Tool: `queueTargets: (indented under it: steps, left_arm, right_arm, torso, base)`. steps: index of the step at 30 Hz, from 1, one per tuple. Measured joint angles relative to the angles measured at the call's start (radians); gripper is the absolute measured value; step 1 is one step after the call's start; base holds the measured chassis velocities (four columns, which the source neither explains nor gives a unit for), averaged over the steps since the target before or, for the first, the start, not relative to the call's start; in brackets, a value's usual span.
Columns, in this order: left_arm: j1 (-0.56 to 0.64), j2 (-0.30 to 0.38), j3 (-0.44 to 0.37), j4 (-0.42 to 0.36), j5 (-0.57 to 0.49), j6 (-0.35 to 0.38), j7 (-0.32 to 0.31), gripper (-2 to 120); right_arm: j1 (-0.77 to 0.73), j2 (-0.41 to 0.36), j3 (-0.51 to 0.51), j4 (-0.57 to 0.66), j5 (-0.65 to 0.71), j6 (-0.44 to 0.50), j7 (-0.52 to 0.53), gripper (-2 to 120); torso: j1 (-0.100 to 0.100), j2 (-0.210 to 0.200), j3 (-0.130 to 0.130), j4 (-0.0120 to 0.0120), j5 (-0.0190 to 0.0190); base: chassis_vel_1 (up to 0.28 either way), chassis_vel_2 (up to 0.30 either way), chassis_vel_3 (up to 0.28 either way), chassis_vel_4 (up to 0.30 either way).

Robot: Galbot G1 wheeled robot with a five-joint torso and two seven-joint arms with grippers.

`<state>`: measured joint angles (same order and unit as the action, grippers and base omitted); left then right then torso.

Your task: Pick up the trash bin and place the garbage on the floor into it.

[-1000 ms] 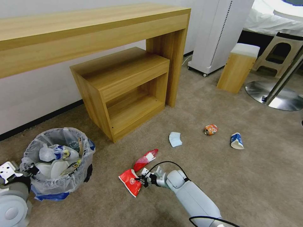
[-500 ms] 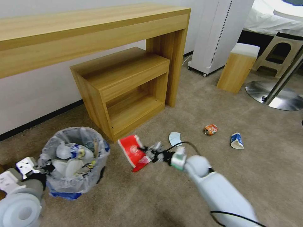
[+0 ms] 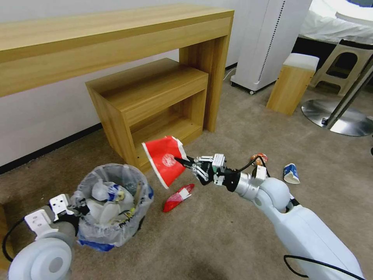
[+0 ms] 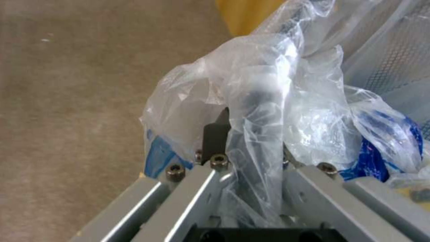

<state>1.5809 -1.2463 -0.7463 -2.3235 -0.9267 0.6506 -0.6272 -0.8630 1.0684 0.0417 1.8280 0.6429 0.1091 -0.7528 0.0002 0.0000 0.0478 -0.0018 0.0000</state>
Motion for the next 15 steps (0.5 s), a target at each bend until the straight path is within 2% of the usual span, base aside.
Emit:
queueTargets:
  steps: [6, 12, 15]
  left_arm:
    - [0.012, -0.003, 0.021, -0.056, -0.03, 0.01, -0.014, 0]
    - [0.017, -0.003, 0.02, -0.079, -0.042, 0.015, -0.018, 0]
    - [0.018, -0.002, 0.017, -0.081, -0.044, 0.016, -0.019, 0]
  right_arm:
    - [0.024, 0.118, -0.091, -0.142, -0.008, 0.055, -0.07, 0]
    - [0.051, 0.189, -0.14, -0.241, -0.042, 0.065, -0.089, 0]
    - [0.055, 0.197, -0.144, -0.253, -0.052, 0.064, -0.093, 0]
  torso:
    - [0.0, 0.0, 0.0, 0.0, 0.0]
    - [0.0, 0.0, 0.0, 0.0, -0.0001]
    - [0.0, 0.0, 0.0, 0.0, -0.0001]
  base:
    - [0.0, 0.0, 0.0, 0.0]
    - [0.0, 0.0, 0.0, 0.0]
    - [0.0, 0.0, 0.0, 0.0]
